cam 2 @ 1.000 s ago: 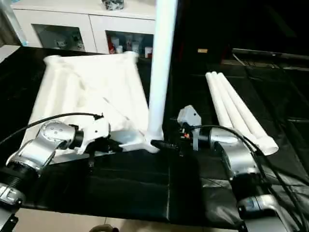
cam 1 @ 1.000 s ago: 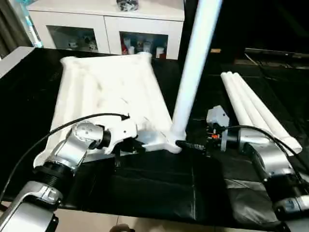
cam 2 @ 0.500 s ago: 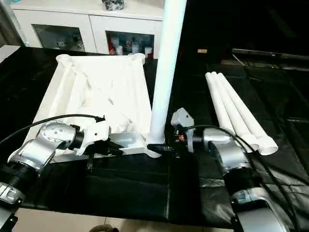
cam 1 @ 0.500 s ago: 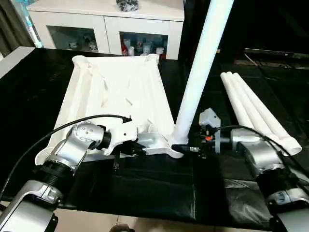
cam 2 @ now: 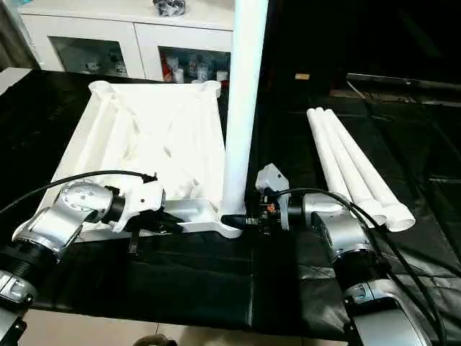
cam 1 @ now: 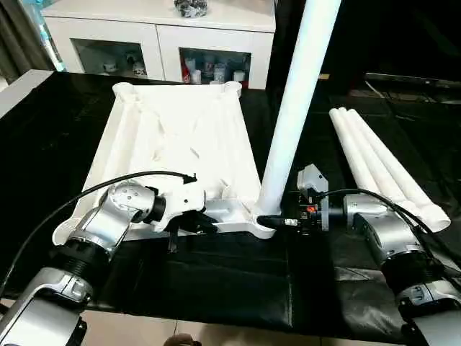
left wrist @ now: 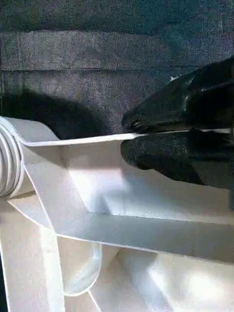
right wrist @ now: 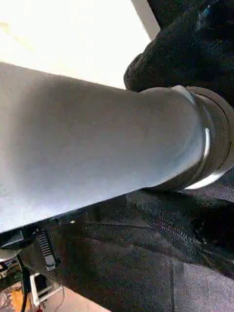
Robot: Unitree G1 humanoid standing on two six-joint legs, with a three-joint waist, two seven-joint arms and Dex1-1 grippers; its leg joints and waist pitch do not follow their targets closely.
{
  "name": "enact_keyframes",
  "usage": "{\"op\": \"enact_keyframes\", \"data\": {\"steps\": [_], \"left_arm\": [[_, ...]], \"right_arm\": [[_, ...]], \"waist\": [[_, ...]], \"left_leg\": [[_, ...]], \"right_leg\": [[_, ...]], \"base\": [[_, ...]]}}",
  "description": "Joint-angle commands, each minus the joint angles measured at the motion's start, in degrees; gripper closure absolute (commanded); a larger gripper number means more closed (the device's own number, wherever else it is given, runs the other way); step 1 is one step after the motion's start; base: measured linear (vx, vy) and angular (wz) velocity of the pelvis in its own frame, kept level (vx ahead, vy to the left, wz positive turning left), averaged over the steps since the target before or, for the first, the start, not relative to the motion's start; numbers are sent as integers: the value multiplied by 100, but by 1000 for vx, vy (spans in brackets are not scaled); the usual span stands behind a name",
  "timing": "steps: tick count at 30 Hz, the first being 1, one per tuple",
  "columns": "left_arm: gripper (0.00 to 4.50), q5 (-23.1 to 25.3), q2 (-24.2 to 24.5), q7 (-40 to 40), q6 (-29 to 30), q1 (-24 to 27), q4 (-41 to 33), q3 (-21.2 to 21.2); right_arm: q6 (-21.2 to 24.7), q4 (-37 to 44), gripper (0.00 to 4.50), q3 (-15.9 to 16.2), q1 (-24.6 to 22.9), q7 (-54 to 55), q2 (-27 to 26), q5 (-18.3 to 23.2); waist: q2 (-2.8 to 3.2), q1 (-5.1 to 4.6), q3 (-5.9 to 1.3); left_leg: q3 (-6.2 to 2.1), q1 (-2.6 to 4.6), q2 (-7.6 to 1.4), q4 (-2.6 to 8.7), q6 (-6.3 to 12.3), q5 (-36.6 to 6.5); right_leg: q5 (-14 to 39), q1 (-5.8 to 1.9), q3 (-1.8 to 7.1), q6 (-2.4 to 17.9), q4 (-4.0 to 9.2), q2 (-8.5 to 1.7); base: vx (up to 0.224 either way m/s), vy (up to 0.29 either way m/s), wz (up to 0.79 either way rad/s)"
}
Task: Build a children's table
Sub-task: Rotate leg to tighten
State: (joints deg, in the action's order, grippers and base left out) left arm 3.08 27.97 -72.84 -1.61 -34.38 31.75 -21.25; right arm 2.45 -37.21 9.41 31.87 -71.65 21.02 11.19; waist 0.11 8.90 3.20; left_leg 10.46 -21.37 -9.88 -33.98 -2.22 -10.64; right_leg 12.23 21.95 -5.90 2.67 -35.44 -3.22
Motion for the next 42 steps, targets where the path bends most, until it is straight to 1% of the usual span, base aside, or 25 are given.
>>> {"op": "enact_keyframes", "data": {"steps": [1, 4, 5, 7, 8, 11, 13, 15, 16, 17, 18, 19, 20, 23, 25, 26, 28, 29, 30, 31, 33, 35, 37, 39, 42], "left_arm": [[450, 170, 6, -205, -71, -27, 34, -257], [450, 167, 5, -224, -51, -31, 62, -243], [450, 154, -5, -226, -24, -38, 86, -229], [450, 134, -17, -217, 1, -46, 107, -208], [450, 67, -51, -207, 104, -50, 136, -156], [450, 49, -113, -106, 251, -69, 182, -105], [450, -102, -478, 487, 833, -204, 316, 184], [450, -218, -706, 864, 1178, -284, 327, 373], [450, -281, -857, 1137, 1358, -340, 331, 498], [450, -286, -869, 1159, 1373, -345, 331, 508], [450, -492, -1243, 1769, 1888, -484, 309, 821], [450, -534, -1315, 1885, 1986, -511, 304, 881], [450, -591, -1443, 2087, 2149, -555, 287, 975], [450, -598, -1783, 2648, 2460, -657, 221, 1126], [450, -570, -1910, 2848, 2550, -688, 197, 1177], [450, -517, -2135, 3148, 2673, -710, 123, 1222], [450, -466, -2207, 3234, 2701, -697, 64, 1211], [450, -344, -2243, 3273, 2693, -646, -47, 1139], [450, -274, -2235, 3264, 2657, -617, -81, 1085], [450, -226, -2227, 3260, 2630, -597, -104, 1042], [450, -122, -2104, 3227, 2486, -561, -59, 959], [450, -61, -1943, 3223, 2455, -526, -30, 906], [450, -30, -1818, 3154, 2382, -504, 23, 874], [450, -10, -1728, 3089, 2341, -481, 57, 877], [450, 58, -1524, 2909, 2176, -470, 184, 885]], "right_arm": [[76, -54, 181, 31, 5, -129, -16, -2], [79, -49, 183, 43, -66, -130, -31, -16], [73, -55, 183, 50, -94, -123, -39, -26], [78, -62, 183, 56, -120, -113, -51, -32], [94, -62, 183, 61, -188, -59, -83, -33], [130, -45, 183, 42, -257, 26, -124, -17], [375, 73, 184, -132, -450, 592, -353, 84], [574, 132, 184, -215, -544, 1031, -502, 83], [626, 144, 184, -261, -598, 1338, -613, 53], [631, 145, 184, -265, -602, 1362, -622, 50], [829, 40, 184, -434, -626, 2104, -1004, 71], [891, -3, 184, -474, -612, 2268, -1090, 80], [957, -110, 184, -540, -566, 2569, -1257, 85], [978, -685, 184, -726, -196, 3517, -1807, 81], [959, -915, 186, -818, -15, 3858, -2001, 91], [920, -1314, 186, -909, 350, 4353, -2272, 65], [904, -1395, 186, -886, 448, 4493, -2339, -1], [880, -1403, 186, -858, 481, 4606, -2384, -109], [868, -1374, 186, -859, 463, 4530, -2393, -115], [858, -1354, 135, -862, 449, 4466, -2400, -117], [806, -1287, 122, -844, 362, 4422, -2343, -197], [633, -1287, 122, -850, 282, 4467, -2260, -322], [578, -1274, 78, -922, 216, 4453, -2164, -297], [477, -1319, 74, -980, 171, 4422, -2051, -269], [357, -1105, 56, -1026, -58, 4193, -1758, -222]], "waist": [[11, -12, -439], [34, -10, -436], [63, -5, -438], [53, -13, -431], [114, -2, -440], [82, -10, -431], [108, -4, -408], [80, -19, -365], [89, -14, -359], [87, -41, -327], [98, -85, -310], [100, -90, -303], [71, -130, -314], [95, -189, -339], [100, -252, -345], [81, -274, -355], [104, -305, -367], [106, -305, -383], [34, -307, -403], [55, -287, -414], [67, -280, -415], [80, -276, -412], [79, -293, -392], [103, -327, -375], [115, -347, -358]], "left_leg": [[-169, 82, -462, 325, 430, -466], [-173, 81, -464, 324, 438, -487], [-176, 88, -465, 323, 419, -523], [-173, 87, -460, 329, 393, -596], [-183, 90, -463, 325, 365, -616], [-181, 100, -467, 339, 329, -713], [-185, 116, -468, 351, 277, -858], [-182, 164, -470, 390, 137, -1173], [-191, 169, -463, 395, 101, -1265], [-200, 192, -458, 418, 23, -1463], [-207, 235, -471, 434, -70, -1654], [-229, 253, -462, 441, -99, -1741], [-242, 246, -442, 453, -123, -1781], [-260, 174, -412, 453, -82, -1553], [-244, 188, -410, 444, -65, -1490], [-229, 168, -400, 431, -28, -1387], [-231, 138, -398, 432, 1, -1230], [-219, 140, -401, 423, 64, -1095], [-192, 132, -402, 410, 153, -894], [-200, 128, -405, 401, 201, -778], [-183, 105, -395, 388, 361, -552], [-181, 102, -396, 388, 378, -599], [-186, 98, -399, 406, 338, -708], [-195, 111, -403, 425, 254, -994], [-202, 115, -402, 441, 221, -1142]], "right_leg": [[179, -290, 399, 1151, 330, -680], [151, -285, 394, 1170, 332, -681], [172, -283, 395, 1177, 331, -682], [205, -289, 395, 1173, 351, -677], [213, -289, 395, 1180, 345, -685], [269, -290, 396, 1198, 361, -681], [490, -282, 398, 1185, 401, -686], [1148, -273, 408, 1129, 475, -705], [1384, -274, 403, 1088, 500, -719], [1883, -262, 405, 963, 568, -736], [2206, -246, 415, 896, 597, -739], [2364, -230, 403, 876, 629, -755], [2556, -262, 399, 763, 650, -755], [2450, -286, 391, 697, 646, -761], [2263, -252, 407, 740, 636, -735], [2085, -267, 412, 804, 618, -738], [1785, -287, 400, 854, 581, -708], [1453, -290, 410, 910, 556, -706], [1073, -298, 420, 958, 521, -692], [874, -314, 420, 1004, 480, -703], [466, -319, 415, 1073, 453, -695], [537, -319, 412, 1053, 462, -703], [758, -320, 406, 1027, 489, -703], [1199, -313, 404, 946, 539, -706], [1443, -305, 406, 828, 583, -684]], "base": [[0, 0, 0], [0, 0, 0], [0, 0, 0], [0, 0, 0], [0, 0, 0], [0, 0, 0], [0, 0, 0], [0, 0, 0], [0, 0, 0], [0, 0, 0], [0, 0, 0], [0, 0, 0], [0, 0, 0], [0, 0, 0], [0, 0, 0], [0, 0, 0], [0, 0, 0], [0, 0, 0], [50, -1, 2], [50, -1, 2], [0, 0, 0], [0, 0, 0], [0, 0, 0], [0, 0, 0], [0, 0, 0]]}}
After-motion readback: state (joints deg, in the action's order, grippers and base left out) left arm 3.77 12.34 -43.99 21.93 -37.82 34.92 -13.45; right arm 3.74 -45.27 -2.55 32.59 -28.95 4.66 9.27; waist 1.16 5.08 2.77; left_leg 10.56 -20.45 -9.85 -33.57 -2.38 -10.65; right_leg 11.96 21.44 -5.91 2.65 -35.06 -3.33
